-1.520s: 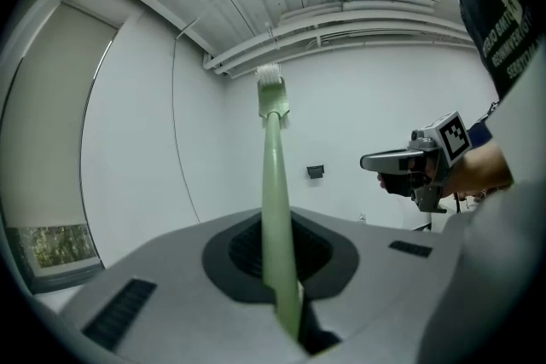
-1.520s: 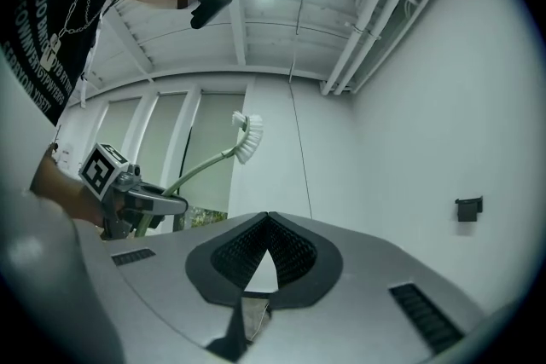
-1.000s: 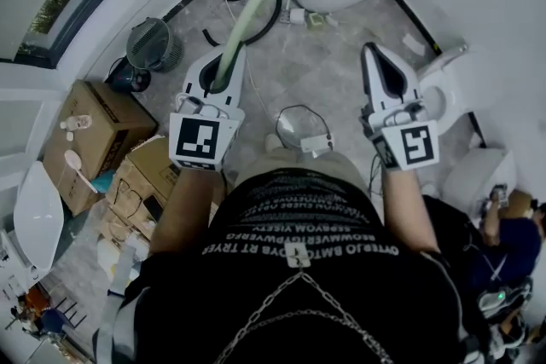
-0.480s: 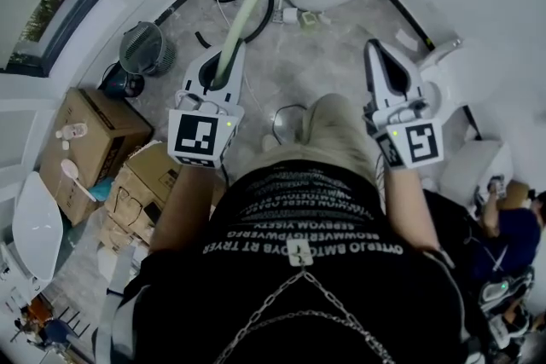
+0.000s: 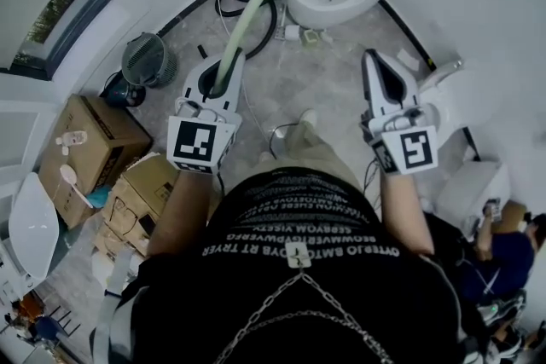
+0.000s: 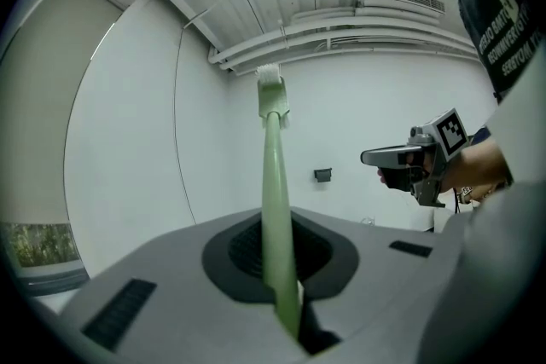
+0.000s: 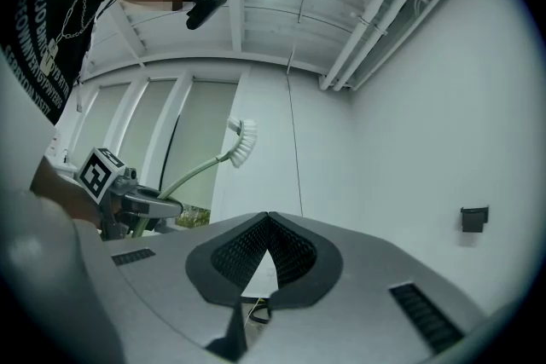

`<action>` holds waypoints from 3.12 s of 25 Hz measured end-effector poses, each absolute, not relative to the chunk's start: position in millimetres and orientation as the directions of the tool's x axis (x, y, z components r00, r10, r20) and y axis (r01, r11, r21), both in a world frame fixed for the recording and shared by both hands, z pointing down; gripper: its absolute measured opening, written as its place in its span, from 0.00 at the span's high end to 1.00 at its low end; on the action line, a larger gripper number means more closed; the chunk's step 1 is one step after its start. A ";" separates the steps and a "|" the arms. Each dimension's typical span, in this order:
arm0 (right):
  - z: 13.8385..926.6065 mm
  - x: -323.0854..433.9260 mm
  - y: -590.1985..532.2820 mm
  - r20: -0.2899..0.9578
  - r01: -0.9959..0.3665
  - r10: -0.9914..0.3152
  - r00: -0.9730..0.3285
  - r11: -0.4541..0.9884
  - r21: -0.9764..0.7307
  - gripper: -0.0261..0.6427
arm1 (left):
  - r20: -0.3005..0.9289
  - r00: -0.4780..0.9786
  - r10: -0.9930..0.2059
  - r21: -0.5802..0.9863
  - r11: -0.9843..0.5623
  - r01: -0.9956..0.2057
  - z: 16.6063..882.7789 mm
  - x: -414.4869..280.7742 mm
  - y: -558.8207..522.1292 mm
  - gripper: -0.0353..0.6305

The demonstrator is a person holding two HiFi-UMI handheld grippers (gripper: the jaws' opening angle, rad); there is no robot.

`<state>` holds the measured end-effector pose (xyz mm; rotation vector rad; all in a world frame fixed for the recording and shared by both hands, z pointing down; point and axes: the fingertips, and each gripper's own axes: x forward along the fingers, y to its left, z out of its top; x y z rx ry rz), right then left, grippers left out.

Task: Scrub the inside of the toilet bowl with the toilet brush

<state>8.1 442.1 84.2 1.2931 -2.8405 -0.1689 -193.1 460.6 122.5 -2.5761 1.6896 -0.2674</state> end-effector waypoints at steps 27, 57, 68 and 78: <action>102.6 55.3 294.5 0.024 -0.747 -0.752 -0.659 0.658 0.093 0.96 | 0.143 0.395 -0.908 -0.062 -0.406 -0.912 140.5 -151.3 313.7 0.94; 116.0 127.5 135.5 0.044 -0.701 -0.703 -0.710 0.712 0.042 0.96 | 0.234 0.263 -0.936 -0.076 -0.287 -0.955 129.3 -118.7 194.7 0.94; 111.4 118.0 132.3 0.029 -0.706 -0.706 -0.707 0.708 0.026 0.96 | 0.179 0.249 -0.952 -0.066 -0.264 -0.962 116.0 -131.8 189.0 0.94; 112.3 103.4 109.7 0.022 -0.744 -0.745 -0.667 0.667 0.043 0.96 | 0.163 0.396 -0.904 -0.046 -0.408 -0.912 115.1 -125.9 142.5 0.94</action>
